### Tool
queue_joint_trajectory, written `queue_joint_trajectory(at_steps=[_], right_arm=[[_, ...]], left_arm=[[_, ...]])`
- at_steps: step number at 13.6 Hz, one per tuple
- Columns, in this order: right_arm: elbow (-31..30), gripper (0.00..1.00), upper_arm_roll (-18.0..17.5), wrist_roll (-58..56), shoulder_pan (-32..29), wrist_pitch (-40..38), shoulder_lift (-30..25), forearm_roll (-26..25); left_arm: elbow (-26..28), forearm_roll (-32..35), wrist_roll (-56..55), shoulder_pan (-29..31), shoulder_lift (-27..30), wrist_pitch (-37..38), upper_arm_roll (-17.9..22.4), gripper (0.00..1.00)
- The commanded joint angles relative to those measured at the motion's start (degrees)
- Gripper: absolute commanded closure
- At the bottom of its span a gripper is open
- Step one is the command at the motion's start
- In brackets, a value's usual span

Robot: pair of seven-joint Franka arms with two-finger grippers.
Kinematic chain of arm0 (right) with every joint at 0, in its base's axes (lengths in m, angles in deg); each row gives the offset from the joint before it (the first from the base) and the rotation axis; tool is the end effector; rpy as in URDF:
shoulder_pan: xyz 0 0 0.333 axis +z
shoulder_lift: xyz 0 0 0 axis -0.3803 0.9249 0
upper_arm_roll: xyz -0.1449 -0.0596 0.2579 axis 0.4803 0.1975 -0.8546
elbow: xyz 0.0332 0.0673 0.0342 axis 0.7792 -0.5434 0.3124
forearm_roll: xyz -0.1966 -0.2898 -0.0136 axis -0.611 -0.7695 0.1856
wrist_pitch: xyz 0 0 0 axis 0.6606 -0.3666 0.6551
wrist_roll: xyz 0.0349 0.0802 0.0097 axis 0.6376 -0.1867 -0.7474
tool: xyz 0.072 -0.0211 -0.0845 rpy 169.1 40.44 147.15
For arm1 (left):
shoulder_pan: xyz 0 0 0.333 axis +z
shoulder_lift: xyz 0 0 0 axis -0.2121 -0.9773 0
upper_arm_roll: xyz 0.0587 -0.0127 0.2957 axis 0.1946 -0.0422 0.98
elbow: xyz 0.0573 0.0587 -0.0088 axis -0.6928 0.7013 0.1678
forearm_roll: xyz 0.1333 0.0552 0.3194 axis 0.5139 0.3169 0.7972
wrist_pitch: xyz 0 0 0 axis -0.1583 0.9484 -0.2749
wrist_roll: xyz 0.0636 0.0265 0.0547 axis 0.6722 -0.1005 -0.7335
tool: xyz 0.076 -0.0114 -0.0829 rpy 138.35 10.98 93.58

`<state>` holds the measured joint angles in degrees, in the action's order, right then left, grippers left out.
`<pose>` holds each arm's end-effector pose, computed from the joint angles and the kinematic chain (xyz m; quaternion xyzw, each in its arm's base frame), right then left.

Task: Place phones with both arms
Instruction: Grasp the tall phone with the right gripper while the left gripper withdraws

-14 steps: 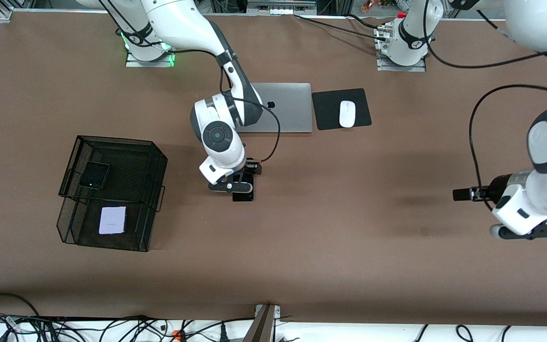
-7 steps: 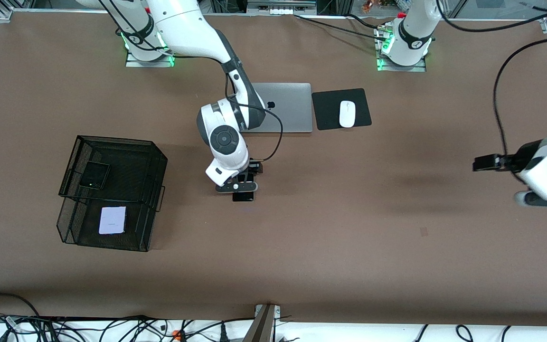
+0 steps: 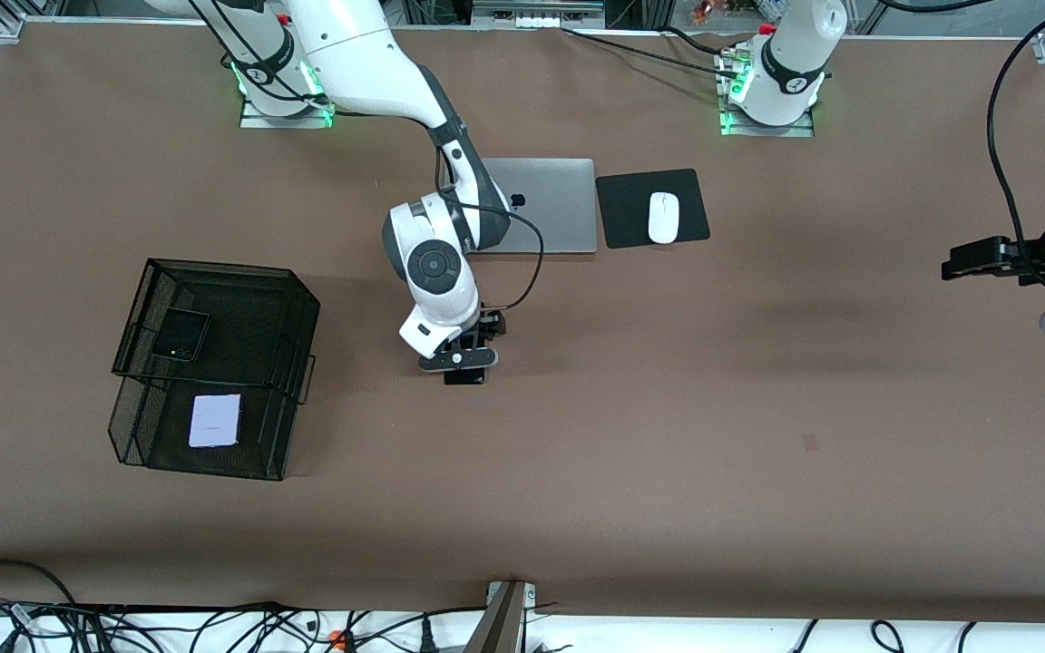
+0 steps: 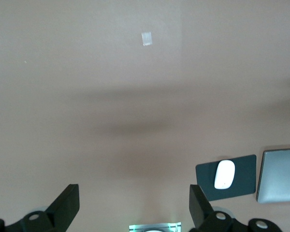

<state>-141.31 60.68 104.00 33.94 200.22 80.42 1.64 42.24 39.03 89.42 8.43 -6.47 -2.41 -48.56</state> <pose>0.5272 0.3986 0.1865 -0.9986 -0.0520 -0.0020 0.0047 0.5706 0.0263 0.5487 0.9931 -0.0223 -0.1123 0.0243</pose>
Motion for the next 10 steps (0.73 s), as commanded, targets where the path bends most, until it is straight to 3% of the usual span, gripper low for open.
queue_joint_trajectory(at_steps=[1, 2, 5, 8, 9, 10], right_arm=[[-0.6, 0.01, -0.2, -1.5, -0.2, 2.7, 0.2, 1.1], [-0.6, 0.04, -0.2, -1.5, -0.2, 3.7, 0.3, 1.1], [-0.6, 0.28, -0.2, -1.5, -0.8, 4.5, 0.9, 1.0], [-0.5, 0.88, -0.1, -0.5, -0.8, 4.4, 0.6, 1.1], [-0.3, 1.00, 0.3, -0.2, -0.8, 4.1, 0.2, 1.1], [-0.2, 1.00, 0.5, 0.8, -0.9, 3.9, -0.7, 1.1]], left_arm=[[14.1, 0.7, 0.9, 0.0, 8.8, -7.6, -2.0, 0.00], [18.0, 0.7, 0.9, 1.3, 11.1, -11.1, -3.9, 0.00], [19.2, 0.9, -0.5, 11.0, 11.5, -13.0, -15.6, 0.00], [15.8, 1.3, -4.7, 10.4, 11.2, -13.0, -16.3, 0.00], [15.1, 1.3, -5.1, 10.2, 11.2, -12.5, -16.4, 0.00], [15.1, 1.3, -5.0, 10.1, 11.5, -12.2, -16.5, 0.00]])
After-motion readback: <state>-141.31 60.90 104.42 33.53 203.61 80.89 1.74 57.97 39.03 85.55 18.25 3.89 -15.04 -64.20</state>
